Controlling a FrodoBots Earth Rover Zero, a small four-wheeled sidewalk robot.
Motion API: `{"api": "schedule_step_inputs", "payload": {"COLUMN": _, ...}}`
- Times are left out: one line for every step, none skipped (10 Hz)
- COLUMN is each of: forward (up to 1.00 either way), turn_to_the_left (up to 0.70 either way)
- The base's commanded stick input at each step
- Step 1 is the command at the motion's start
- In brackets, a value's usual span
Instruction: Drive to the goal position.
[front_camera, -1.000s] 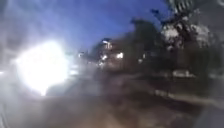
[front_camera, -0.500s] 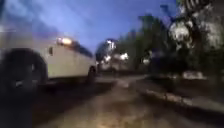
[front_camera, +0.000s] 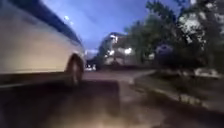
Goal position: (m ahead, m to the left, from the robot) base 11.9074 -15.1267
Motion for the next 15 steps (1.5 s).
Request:
{"api": "schedule_step_inputs", "payload": {"forward": 0.70, "turn_to_the_left": -0.35}}
{"api": "schedule_step_inputs", "payload": {"forward": 0.70, "turn_to_the_left": -0.35}}
{"api": "schedule_step_inputs", "payload": {"forward": 0.70, "turn_to_the_left": -0.35}}
{"api": "schedule_step_inputs", "payload": {"forward": 0.70, "turn_to_the_left": -0.26}}
{"api": "schedule_step_inputs", "payload": {"forward": 0.70, "turn_to_the_left": 0.00}}
{"api": "schedule_step_inputs", "payload": {"forward": 0.70, "turn_to_the_left": 0.00}}
{"api": "schedule_step_inputs", "payload": {"forward": 0.70, "turn_to_the_left": 0.00}}
{"api": "schedule_step_inputs", "payload": {"forward": 0.70, "turn_to_the_left": 0.00}}
{"api": "schedule_step_inputs", "payload": {"forward": 0.70, "turn_to_the_left": 0.00}}
{"api": "schedule_step_inputs", "payload": {"forward": 0.70, "turn_to_the_left": 0.00}}
{"api": "schedule_step_inputs", "payload": {"forward": 0.70, "turn_to_the_left": 0.00}}
{"api": "schedule_step_inputs", "payload": {"forward": 0.70, "turn_to_the_left": 0.00}}
{"api": "schedule_step_inputs", "payload": {"forward": 0.70, "turn_to_the_left": 0.00}}
{"api": "schedule_step_inputs", "payload": {"forward": 0.70, "turn_to_the_left": 0.00}}
{"api": "schedule_step_inputs", "payload": {"forward": 0.70, "turn_to_the_left": 0.00}}
